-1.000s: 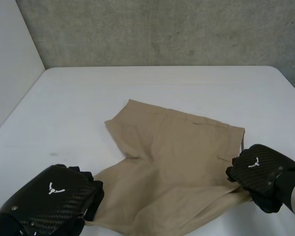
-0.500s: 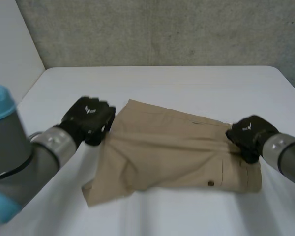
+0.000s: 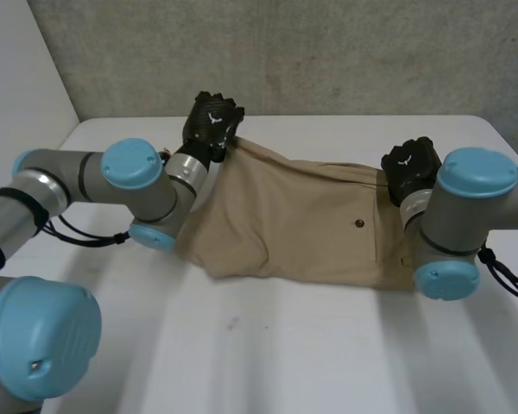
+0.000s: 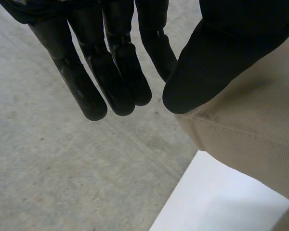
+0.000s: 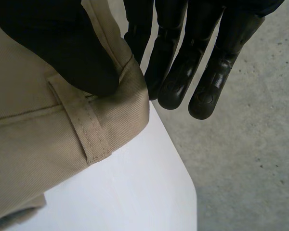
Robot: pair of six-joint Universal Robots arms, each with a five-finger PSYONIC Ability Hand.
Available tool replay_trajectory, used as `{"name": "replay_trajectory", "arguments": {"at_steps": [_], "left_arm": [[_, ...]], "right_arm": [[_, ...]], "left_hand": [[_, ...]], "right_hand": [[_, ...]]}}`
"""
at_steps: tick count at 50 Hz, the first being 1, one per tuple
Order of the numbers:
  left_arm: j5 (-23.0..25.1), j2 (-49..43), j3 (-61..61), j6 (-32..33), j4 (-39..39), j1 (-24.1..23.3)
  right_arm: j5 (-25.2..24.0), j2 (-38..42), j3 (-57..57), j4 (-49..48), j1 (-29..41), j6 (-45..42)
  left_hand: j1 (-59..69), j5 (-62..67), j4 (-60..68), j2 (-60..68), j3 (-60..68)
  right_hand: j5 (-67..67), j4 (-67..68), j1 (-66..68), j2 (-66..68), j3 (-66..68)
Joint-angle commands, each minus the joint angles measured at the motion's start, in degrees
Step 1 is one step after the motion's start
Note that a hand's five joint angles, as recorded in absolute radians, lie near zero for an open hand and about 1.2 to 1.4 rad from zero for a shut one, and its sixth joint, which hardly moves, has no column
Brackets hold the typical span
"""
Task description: Fold the shorts.
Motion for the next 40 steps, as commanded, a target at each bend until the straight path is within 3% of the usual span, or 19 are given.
{"name": "replay_trajectory", "arguments": {"at_steps": [1,6,7,10,11,12,13,15,22,27,34,35,40], "left_arm": [[4.49,-3.81,0.81,0.09,0.68,-0.08],[5.20,-6.45,2.12,0.26,4.45,-0.08],[4.94,-6.36,2.12,0.26,5.15,-0.08],[4.85,-6.19,1.86,0.18,5.34,-0.08],[4.41,-4.53,0.47,0.18,5.77,-0.17],[4.41,-4.52,0.45,0.18,5.78,-0.17],[4.23,-3.56,-0.15,0.18,6.04,-0.17],[3.62,0.91,-3.22,0.09,8.31,-0.17],[0.89,11.65,-11.41,-0.26,12.72,-0.26],[0.36,18.69,-17.91,-0.35,12.19,-0.61],[-1.92,31.78,-34.79,-4.92,6.48,-0.35],[-2.53,36.31,-40.62,-7.97,1.61,-0.09],[-2.89,40.48,-46.82,-12.03,-5.63,0.00]], "right_arm": [[2.97,7.27,-5.31,-1.57,-0.02,-6.67],[2.62,8.41,-6.89,-1.74,-0.02,-6.14],[2.54,8.07,-7.16,-1.65,-0.02,-5.45],[2.45,7.01,-7.25,-1.92,-0.11,-3.51],[2.36,5.53,-7.25,-2.18,-0.11,-1.33],[2.19,4.73,-7.07,-2.36,-0.20,-0.18],[2.10,3.77,-6.81,-2.62,-0.20,1.05],[1.66,0.44,-6.11,-3.06,-0.28,4.91],[-0.71,-9.32,-3.39,-1.92,-0.64,14.41],[-3.44,-16.20,0.22,4.59,-0.90,16.36],[-3.88,-23.03,9.51,19.05,-2.91,23.54],[-4.14,-23.83,10.67,20.04,-3.44,24.70],[-6.24,-27.00,17.34,21.55,-5.55,29.61]], "left_hand": [[15.57,13.93,10.96,11.08,11.79],[15.57,13.93,10.96,11.08,11.79],[15.57,13.93,10.96,11.08,11.79],[15.57,13.93,10.96,11.08,11.79],[-30.20,-31.85,-34.81,-34.69,-33.98],[-30.66,-32.30,-35.27,-35.15,-34.44],[-48.65,-50.29,-53.26,-53.14,-52.43],[-54.02,-55.67,-58.63,-58.52,-57.81],[-54.21,-55.86,-58.82,-58.70,-57.99],[-53.71,-55.35,-58.32,-58.20,-57.49],[-52.70,-54.34,-57.31,-57.19,-56.48],[-52.70,-54.34,-57.31,-57.19,-56.48],[-52.70,-54.34,-57.31,-57.19,-56.48]], "right_hand": [[13.10,11.69,24.51,12.24,12.19],[13.10,11.69,24.51,12.24,12.19],[-6.99,-8.40,4.42,-7.85,-7.90],[-36.21,-37.62,-24.79,-37.06,-37.11],[-56.90,-58.31,-45.49,-57.76,-57.81],[-56.90,-58.31,-45.49,-57.76,-57.81],[-56.90,-58.31,-45.49,-57.76,-57.81],[-56.90,-58.31,-45.49,-57.76,-57.81],[-56.90,-58.31,-45.49,-57.76,-57.81],[-56.90,-58.31,-45.49,-57.76,-57.81],[-54.34,-55.75,-42.93,-55.20,-55.25],[-53.96,-55.37,-42.55,-54.82,-54.87],[-48.10,-49.51,-36.69,-48.96,-49.01]]}}
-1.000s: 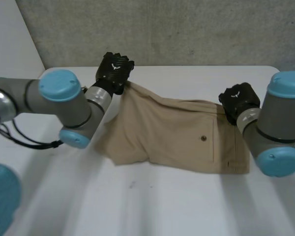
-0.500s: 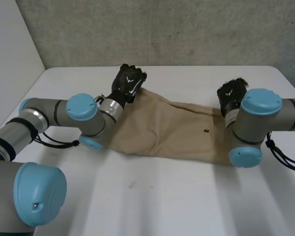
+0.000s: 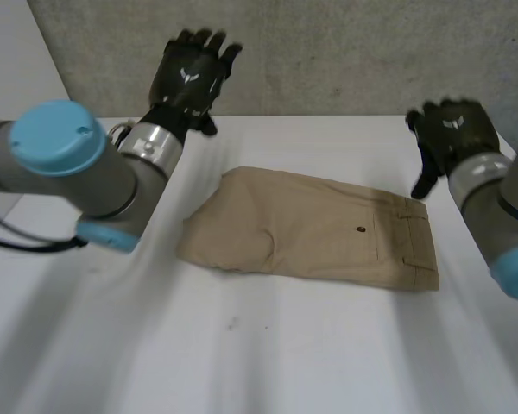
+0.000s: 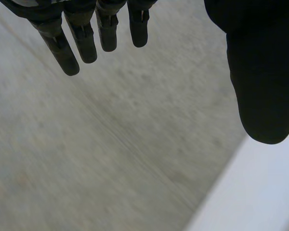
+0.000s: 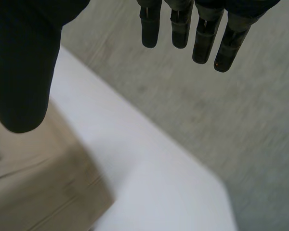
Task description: Fold the shorts.
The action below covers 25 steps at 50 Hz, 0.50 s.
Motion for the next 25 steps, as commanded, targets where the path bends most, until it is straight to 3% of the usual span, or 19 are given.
{"name": "replay_trajectory", "arguments": {"at_steps": [1,6,12,19,25], "left_arm": [[-1.04,8.84,-13.29,-8.01,-13.16,0.32],[-1.04,14.82,-22.00,-12.77,-17.32,1.72],[-0.86,19.39,-30.35,-14.45,-16.62,2.25],[-0.86,20.54,-34.32,-14.45,-13.72,2.34],[-1.04,20.45,-34.94,-14.53,-13.19,2.69]], "right_arm": [[-3.84,-4.31,10.80,3.49,-3.44,6.99],[-8.69,-4.40,18.11,0.59,-6.43,7.96],[-9.39,-0.99,22.43,-7.75,-8.45,7.26],[-9.66,4.21,21.82,-9.87,-10.30,7.17],[-10.53,5.62,21.29,-10.66,-10.48,7.17]], "left_hand": [[0.33,-0.87,-0.11,0.07,-0.59],[0.33,-0.87,-0.11,0.07,-0.59],[-0.17,-1.37,-0.61,-0.43,-1.09],[-0.34,-1.54,-0.78,-0.60,-1.26],[-0.51,-1.71,-0.95,-0.77,-1.43]], "right_hand": [[7.97,8.29,10.10,9.19,9.43],[15.22,15.55,17.36,16.45,16.68],[18.23,18.56,20.36,19.46,19.69],[23.28,23.61,25.42,24.51,24.75],[50.34,50.67,52.48,51.57,51.80]]}}
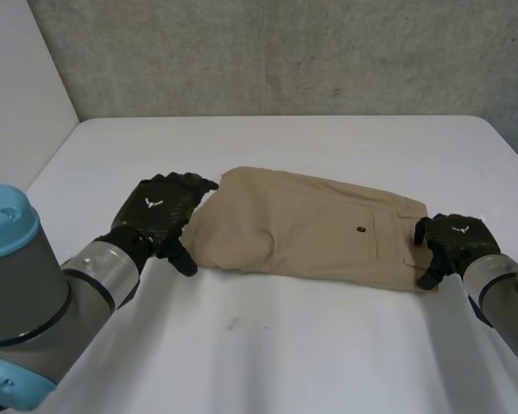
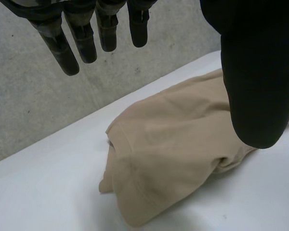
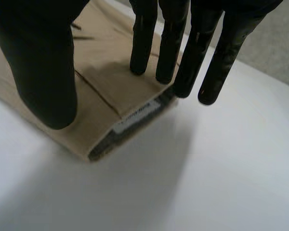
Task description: Fold the shorts.
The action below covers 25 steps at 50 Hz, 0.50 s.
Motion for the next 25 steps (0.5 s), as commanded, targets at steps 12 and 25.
{"name": "replay_trajectory", "arguments": {"at_steps": [12,25], "left_arm": [[-0.24,0.97,-1.64,0.11,0.69,0.31],[0.02,7.39,-5.68,0.11,0.34,3.65]], "right_arm": [[-1.93,-1.84,-2.38,0.03,-6.31,-1.35],[-1.49,-1.68,-13.27,14.36,-15.37,-22.45]], "left_hand": [[-1.01,-2.22,-1.45,-1.28,-1.93],[-1.18,-2.39,-1.62,-1.45,-2.10]], "right_hand": [[46.77,45.44,50.19,45.02,45.35],[46.77,45.44,50.19,45.02,45.35]]}}
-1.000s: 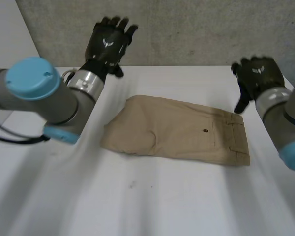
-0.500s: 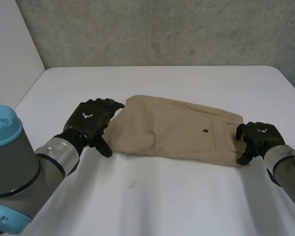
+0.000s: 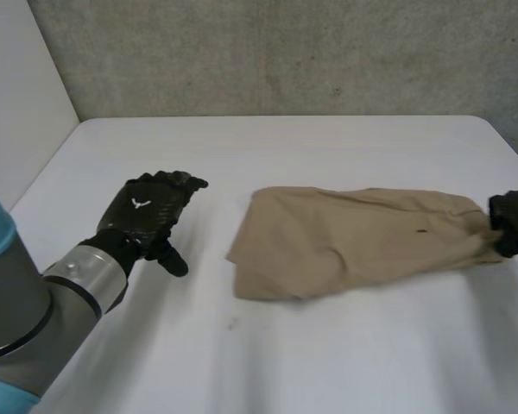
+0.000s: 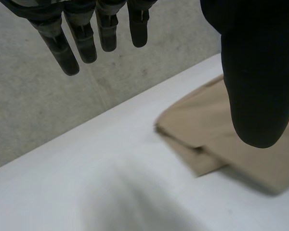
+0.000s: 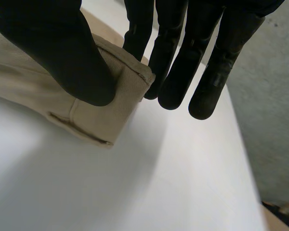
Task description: Fold the shorts.
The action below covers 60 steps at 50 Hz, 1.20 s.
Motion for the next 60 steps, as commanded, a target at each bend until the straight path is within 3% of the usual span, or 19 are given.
{"name": "replay_trajectory", "arguments": {"at_steps": [1,6,8,11,12,16,23,27,30,34,39,42,46,50,60], "left_arm": [[0.26,3.34,-2.61,0.08,0.05,2.41],[0.18,3.34,-2.79,0.08,0.05,2.50],[0.18,3.34,-2.79,-0.01,0.05,2.50],[0.18,3.34,-2.96,0.08,0.14,2.41],[0.18,3.34,-2.96,-0.01,0.23,2.41],[0.18,3.34,-2.96,0.08,0.49,2.15],[0.18,2.73,-2.17,0.08,0.76,1.53],[0.18,2.11,-0.86,0.16,1.37,1.36],[0.18,0.63,1.25,0.25,1.64,0.66],[0.18,-1.75,5.02,0.08,1.64,-1.10],[-0.09,-8.51,15.21,0.08,1.64,-6.46],[-0.35,-13.95,22.16,-0.54,1.20,-10.24],[-2.28,-22.29,31.81,-2.47,0.93,-14.98],[-5.44,-27.84,37.27,-2.74,0.76,-16.57],[-7.38,-28.12,38.43,-2.74,0.49,-16.92]], "right_arm": [[0.38,1.60,-8.93,6.81,-1.72,-9.31],[0.12,1.25,-14.21,6.81,4.68,-6.85],[-0.23,1.86,-18.68,6.72,12.57,-5.00],[-0.50,2.39,-20.11,6.46,16.65,-5.00],[-2.15,4.13,-21.59,6.28,22.75,-5.08],[-8.64,7.65,-21.78,5.67,32.53,-5.43],[-16.05,15.05,-20.02,6.63,40.47,-8.07],[-15.35,14.53,-20.63,6.81,40.65,-10.36],[-13.25,10.68,-21.08,6.46,40.48,-7.65],[-12.19,5.74,-19.59,4.35,36.79,1.84],[-12.01,0.30,-16.07,-0.30,29.68,15.63],[-11.57,-1.03,-15.63,-0.66,27.12,19.16],[-11.31,0.89,-15.36,0.21,25.09,20.49],[-11.13,3.88,-15.62,3.02,23.95,18.65],[-10.87,2.92,-15.36,4.26,23.42,17.59]], "left_hand": [[-1.35,-2.55,-1.79,-1.60,-2.27],[-1.35,-2.55,-1.79,-1.60,-2.27],[-1.35,-2.55,-1.79,-1.60,-2.27],[-1.35,-2.55,-1.79,-1.60,-2.27],[-1.35,-2.55,-1.79,-1.60,-2.27],[-1.35,-2.55,-1.79,-1.60,-2.27],[-1.35,-2.55,-1.79,-1.60,-2.27],[-1.35,-2.55,-1.79,-1.60,-2.27],[-1.18,-2.39,-1.62,-1.44,-2.10],[-1.02,-2.22,-1.46,-1.27,-1.94],[-0.01,-1.21,-0.45,-0.26,-0.93],[0.33,-0.87,-0.11,0.08,-0.59],[0.66,-0.54,0.22,0.41,-0.26],[1.51,0.31,1.07,1.26,0.59],[1.51,0.31,1.07,1.26,0.59]], "right_hand": [[15.22,11.82,27.25,13.53,12.46],[15.22,11.82,27.25,13.53,12.46],[15.22,11.82,27.25,13.53,12.46],[15.22,11.82,27.25,13.53,12.46],[15.22,11.82,27.25,13.53,12.46],[15.22,11.82,27.25,13.53,12.46],[15.22,11.82,27.25,13.53,12.46],[-33.23,-36.63,-21.20,-34.92,-35.99],[-54.78,-58.18,-42.75,-56.47,-57.54],[-54.78,-58.18,-42.75,-56.47,-57.54],[-54.78,-58.18,-42.75,-56.47,-57.54],[-54.78,-58.18,-42.75,-56.47,-57.54],[-54.78,-58.18,-42.75,-56.47,-57.54],[-54.78,-58.18,-42.75,-56.47,-57.54],[-54.78,-58.18,-42.75,-56.47,-57.54]]}}
